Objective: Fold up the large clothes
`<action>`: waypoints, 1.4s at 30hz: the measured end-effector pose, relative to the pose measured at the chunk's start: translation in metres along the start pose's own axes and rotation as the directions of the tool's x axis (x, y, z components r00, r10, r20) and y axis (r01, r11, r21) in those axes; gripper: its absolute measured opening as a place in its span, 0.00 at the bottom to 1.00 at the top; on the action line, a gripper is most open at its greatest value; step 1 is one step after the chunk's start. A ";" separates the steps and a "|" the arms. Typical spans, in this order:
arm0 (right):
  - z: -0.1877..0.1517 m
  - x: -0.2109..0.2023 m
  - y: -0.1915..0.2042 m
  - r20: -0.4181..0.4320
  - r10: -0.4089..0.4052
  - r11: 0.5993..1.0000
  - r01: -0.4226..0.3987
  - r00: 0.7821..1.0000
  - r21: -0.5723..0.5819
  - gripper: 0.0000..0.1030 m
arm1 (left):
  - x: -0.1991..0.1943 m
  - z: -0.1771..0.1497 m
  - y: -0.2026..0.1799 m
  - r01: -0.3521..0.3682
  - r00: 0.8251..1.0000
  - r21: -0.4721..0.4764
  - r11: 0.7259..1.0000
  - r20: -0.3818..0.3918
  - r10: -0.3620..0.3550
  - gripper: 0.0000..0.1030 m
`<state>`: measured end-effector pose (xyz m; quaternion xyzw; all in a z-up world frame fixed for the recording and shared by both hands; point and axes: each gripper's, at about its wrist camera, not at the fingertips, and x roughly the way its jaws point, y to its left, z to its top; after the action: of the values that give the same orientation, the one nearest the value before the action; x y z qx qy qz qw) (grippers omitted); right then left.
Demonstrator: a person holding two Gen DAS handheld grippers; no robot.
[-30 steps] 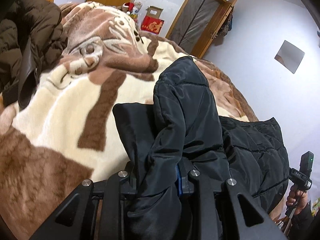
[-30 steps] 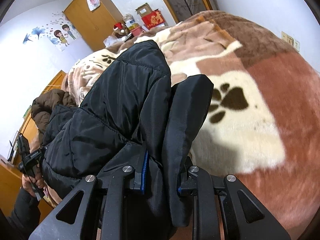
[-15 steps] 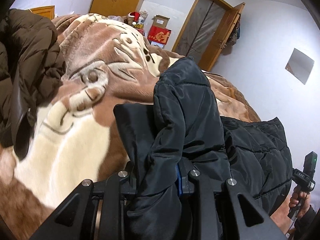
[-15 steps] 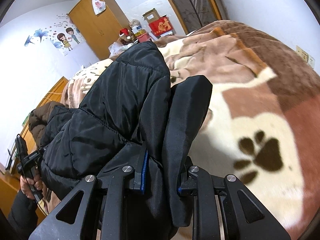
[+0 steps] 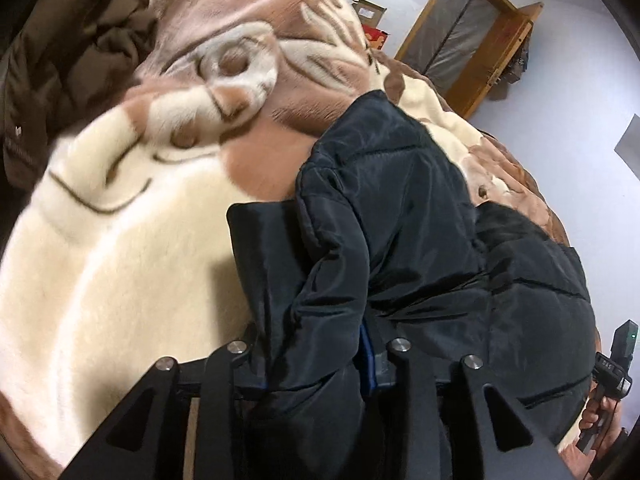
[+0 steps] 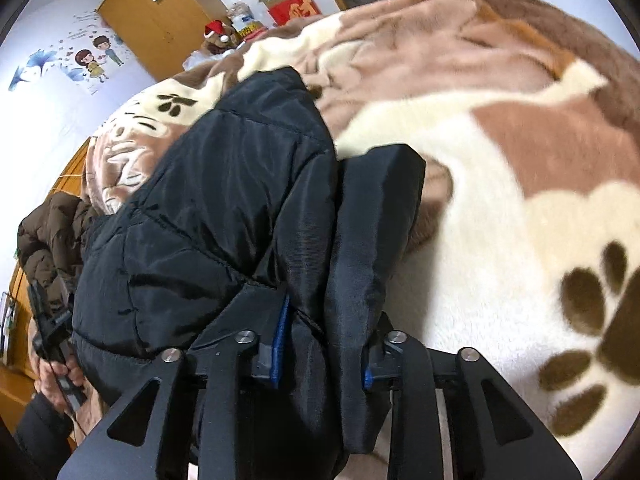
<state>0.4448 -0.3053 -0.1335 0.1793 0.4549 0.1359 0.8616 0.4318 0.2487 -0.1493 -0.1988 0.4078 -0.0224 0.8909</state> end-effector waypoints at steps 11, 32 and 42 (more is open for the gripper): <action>0.003 -0.053 0.010 0.079 -0.120 0.992 0.121 0.990 -0.019 0.47 | -0.060 0.009 -0.013 -0.177 0.981 0.036 0.983 0.081 0.174 0.55; -0.010 -0.016 0.076 0.078 -0.267 0.910 0.278 0.960 -0.307 0.47 | -0.027 -0.025 -0.088 -0.182 0.983 0.231 0.956 0.056 0.173 0.64; -0.026 -0.050 0.092 0.085 -0.270 0.909 0.283 0.959 -0.306 0.47 | -0.071 -0.039 -0.105 -0.189 0.982 0.221 0.957 0.074 0.176 0.64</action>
<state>0.3891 -0.2380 -0.0703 -0.0240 0.4303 0.0799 0.8988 0.3688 0.1532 -0.0818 -0.0576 0.3951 0.0187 0.9166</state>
